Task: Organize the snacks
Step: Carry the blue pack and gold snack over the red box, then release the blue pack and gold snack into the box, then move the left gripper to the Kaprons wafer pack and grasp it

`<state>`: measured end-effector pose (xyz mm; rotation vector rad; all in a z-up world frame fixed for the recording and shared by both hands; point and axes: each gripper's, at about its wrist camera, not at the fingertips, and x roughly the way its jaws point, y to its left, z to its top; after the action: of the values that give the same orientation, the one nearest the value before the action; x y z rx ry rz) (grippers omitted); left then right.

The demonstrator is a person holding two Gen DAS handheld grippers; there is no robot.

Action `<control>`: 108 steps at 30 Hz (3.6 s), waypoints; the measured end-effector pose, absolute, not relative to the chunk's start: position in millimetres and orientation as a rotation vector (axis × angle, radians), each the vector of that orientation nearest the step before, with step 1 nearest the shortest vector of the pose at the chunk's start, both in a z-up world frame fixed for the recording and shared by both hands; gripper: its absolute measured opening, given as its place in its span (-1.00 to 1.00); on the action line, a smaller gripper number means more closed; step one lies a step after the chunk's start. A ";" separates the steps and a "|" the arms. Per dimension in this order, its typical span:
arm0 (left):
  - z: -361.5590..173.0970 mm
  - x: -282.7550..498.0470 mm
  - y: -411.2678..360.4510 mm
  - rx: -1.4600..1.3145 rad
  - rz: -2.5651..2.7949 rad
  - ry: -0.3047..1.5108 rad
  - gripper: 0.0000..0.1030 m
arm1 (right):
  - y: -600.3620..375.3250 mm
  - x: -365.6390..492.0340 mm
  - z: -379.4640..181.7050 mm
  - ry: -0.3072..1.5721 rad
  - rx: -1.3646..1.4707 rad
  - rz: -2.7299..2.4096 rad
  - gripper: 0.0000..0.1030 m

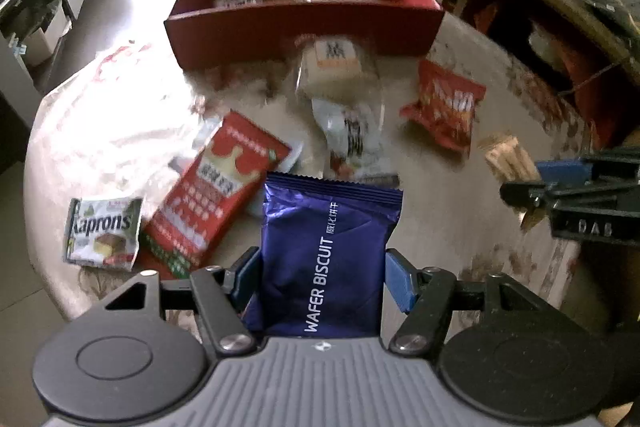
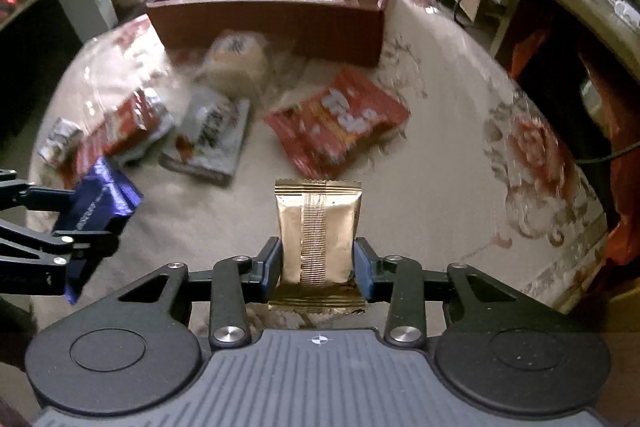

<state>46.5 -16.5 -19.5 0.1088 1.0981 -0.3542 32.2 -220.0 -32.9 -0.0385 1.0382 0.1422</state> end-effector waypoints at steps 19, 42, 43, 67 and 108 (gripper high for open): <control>24.1 143.8 -30.5 -0.018 -0.280 0.972 0.32 | -209.2 108.2 13.8 0.896 -0.001 0.170 -0.11; 8.5 277.5 -58.7 -0.073 -0.153 0.944 0.32 | -208.5 233.9 14.0 0.872 0.004 0.131 -0.11; 6.5 281.2 -59.3 -0.074 -0.150 0.946 0.32 | -208.8 238.2 11.4 0.874 -0.001 0.127 -0.11; -26.5 308.3 -71.0 -0.003 -0.076 0.996 0.33 | -208.9 275.9 -23.4 0.944 -0.025 0.102 -0.01; -3.0 179.3 21.0 -0.008 -0.161 1.006 0.45 | -159.4 183.6 -12.4 0.995 -0.112 0.200 0.50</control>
<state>179.3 21.0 -3.0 -0.0083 1.0056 -0.1607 183.6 -159.3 -12.4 -0.1120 0.9946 0.2003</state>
